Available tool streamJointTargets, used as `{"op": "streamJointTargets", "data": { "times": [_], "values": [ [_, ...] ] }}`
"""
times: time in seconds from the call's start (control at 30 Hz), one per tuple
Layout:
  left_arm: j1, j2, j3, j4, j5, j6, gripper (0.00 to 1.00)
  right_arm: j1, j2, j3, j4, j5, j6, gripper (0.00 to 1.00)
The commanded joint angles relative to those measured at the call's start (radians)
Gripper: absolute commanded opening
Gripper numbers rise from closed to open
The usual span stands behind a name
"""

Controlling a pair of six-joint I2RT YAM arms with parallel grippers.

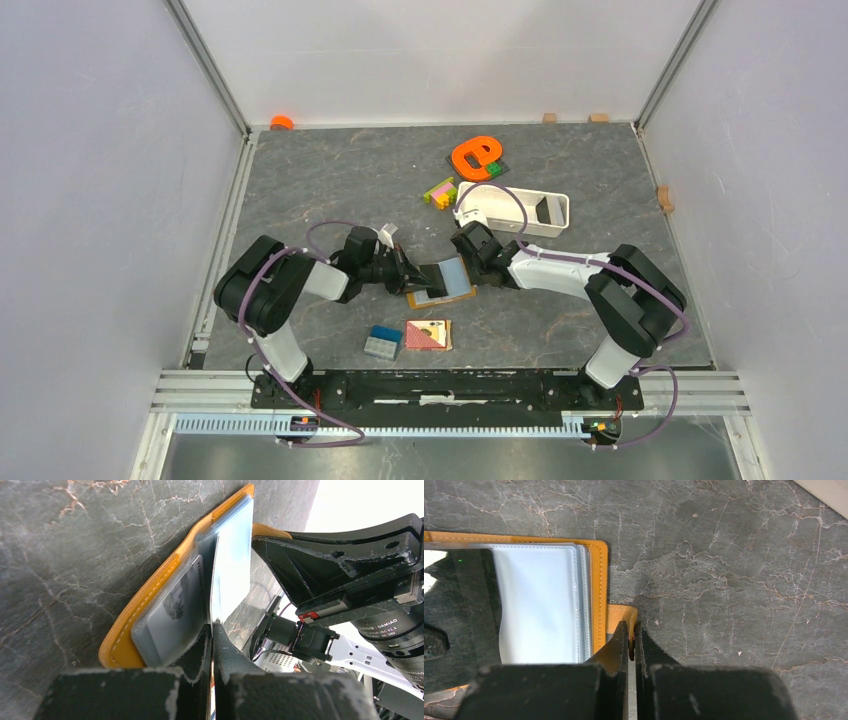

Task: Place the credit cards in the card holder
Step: Insert the credit card into the card holder.

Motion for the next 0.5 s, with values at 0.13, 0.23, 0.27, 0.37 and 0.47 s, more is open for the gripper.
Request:
{"op": "streamJointTargets", "data": {
  "times": [0.13, 0.23, 0.27, 0.37, 0.47],
  "values": [
    [0.001, 0.013, -0.032, 0.024, -0.005, -0.028, 0.02, -0.001, 0.044, 0.0, -0.034, 0.024, 0.008, 0.0],
    [0.002, -0.011, -0.045, 0.009, -0.03, -0.034, 0.02, -0.001, 0.044, 0.0, -0.036, 0.026, 0.009, 0.0],
    [0.002, -0.018, -0.048, 0.003, -0.041, -0.036, 0.02, -0.001, 0.044, 0.001, -0.036, 0.027, 0.009, 0.0],
    [0.0, -0.026, -0.069, 0.024, -0.06, -0.065, 0.02, -0.001, 0.044, 0.001, -0.037, 0.027, 0.01, 0.0],
    [0.0, -0.022, -0.086, 0.059, -0.06, -0.087, 0.02, 0.0, 0.045, 0.001, -0.038, 0.027, 0.009, 0.0]
  ]
}}
